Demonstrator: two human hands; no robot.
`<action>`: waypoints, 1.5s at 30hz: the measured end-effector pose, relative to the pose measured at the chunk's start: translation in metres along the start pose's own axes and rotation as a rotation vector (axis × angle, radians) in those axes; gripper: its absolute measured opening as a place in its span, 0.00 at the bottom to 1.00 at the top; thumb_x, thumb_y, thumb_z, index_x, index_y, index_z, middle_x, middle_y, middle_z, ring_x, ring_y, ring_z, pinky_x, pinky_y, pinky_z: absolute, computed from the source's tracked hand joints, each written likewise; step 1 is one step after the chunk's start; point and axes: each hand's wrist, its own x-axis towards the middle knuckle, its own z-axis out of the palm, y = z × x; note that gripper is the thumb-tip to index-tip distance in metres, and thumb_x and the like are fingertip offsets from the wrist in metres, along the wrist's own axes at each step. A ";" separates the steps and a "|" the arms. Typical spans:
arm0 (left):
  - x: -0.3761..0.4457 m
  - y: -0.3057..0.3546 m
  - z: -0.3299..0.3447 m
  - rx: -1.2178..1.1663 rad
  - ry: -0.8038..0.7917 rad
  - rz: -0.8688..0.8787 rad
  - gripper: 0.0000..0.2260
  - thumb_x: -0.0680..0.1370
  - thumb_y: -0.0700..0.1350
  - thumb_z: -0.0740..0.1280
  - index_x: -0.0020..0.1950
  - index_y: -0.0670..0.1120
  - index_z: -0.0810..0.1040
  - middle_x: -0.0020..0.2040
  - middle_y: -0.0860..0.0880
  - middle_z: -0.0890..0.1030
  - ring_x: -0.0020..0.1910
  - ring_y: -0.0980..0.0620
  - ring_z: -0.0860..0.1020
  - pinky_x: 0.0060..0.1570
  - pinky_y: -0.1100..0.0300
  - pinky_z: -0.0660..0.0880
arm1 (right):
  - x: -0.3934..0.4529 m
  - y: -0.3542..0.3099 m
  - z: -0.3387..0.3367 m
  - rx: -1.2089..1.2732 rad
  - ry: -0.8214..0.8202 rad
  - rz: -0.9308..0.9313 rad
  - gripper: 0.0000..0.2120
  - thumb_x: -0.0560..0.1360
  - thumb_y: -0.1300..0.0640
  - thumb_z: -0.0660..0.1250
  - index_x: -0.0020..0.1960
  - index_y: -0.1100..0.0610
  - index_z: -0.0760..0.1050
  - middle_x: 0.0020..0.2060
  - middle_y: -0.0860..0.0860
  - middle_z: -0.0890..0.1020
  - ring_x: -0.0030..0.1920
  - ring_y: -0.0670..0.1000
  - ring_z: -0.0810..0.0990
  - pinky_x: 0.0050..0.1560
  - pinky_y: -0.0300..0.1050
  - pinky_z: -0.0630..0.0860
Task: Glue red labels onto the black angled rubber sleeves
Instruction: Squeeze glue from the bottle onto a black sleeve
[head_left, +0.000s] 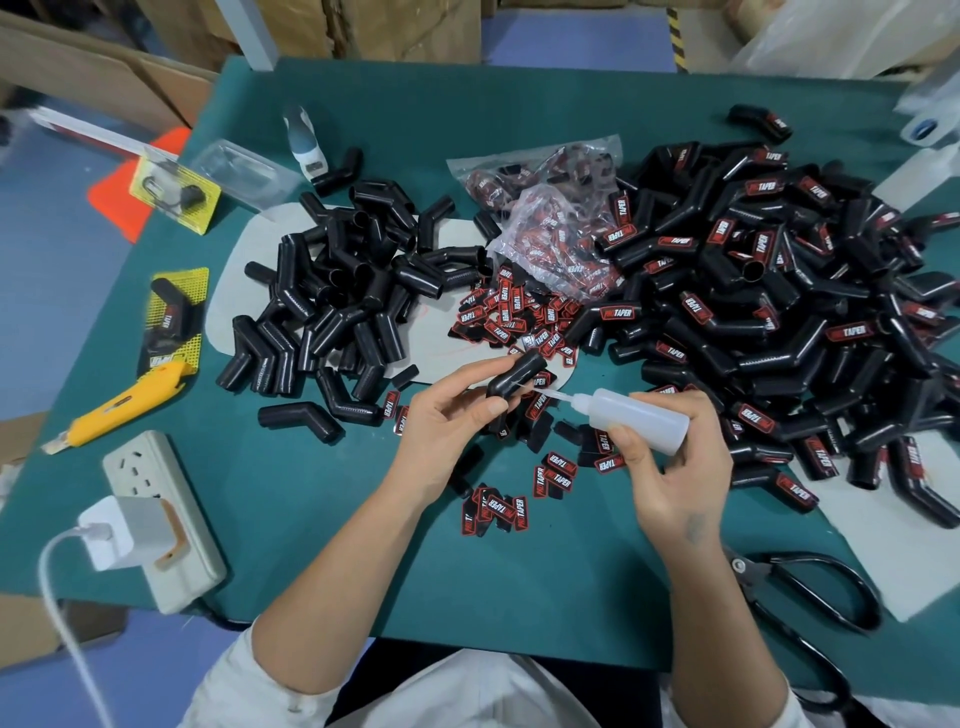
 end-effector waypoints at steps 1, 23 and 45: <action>0.000 0.000 0.000 0.001 -0.001 0.000 0.18 0.78 0.42 0.74 0.68 0.48 0.84 0.68 0.40 0.82 0.63 0.36 0.83 0.65 0.49 0.78 | 0.000 0.000 0.000 -0.003 -0.004 -0.004 0.10 0.80 0.42 0.70 0.60 0.36 0.74 0.53 0.35 0.77 0.51 0.49 0.80 0.49 0.45 0.75; 0.003 -0.009 -0.006 0.008 -0.016 0.010 0.20 0.77 0.47 0.78 0.68 0.47 0.83 0.70 0.41 0.80 0.65 0.34 0.81 0.66 0.49 0.78 | -0.001 0.001 -0.001 -0.022 0.007 -0.032 0.10 0.80 0.47 0.70 0.60 0.43 0.74 0.54 0.34 0.77 0.52 0.47 0.79 0.52 0.39 0.73; 0.001 -0.001 -0.001 0.009 -0.026 0.035 0.18 0.78 0.46 0.77 0.67 0.50 0.84 0.68 0.44 0.82 0.64 0.41 0.83 0.63 0.56 0.78 | 0.000 -0.001 0.000 -0.008 -0.003 -0.042 0.12 0.79 0.48 0.71 0.61 0.41 0.74 0.54 0.34 0.76 0.52 0.48 0.79 0.52 0.42 0.74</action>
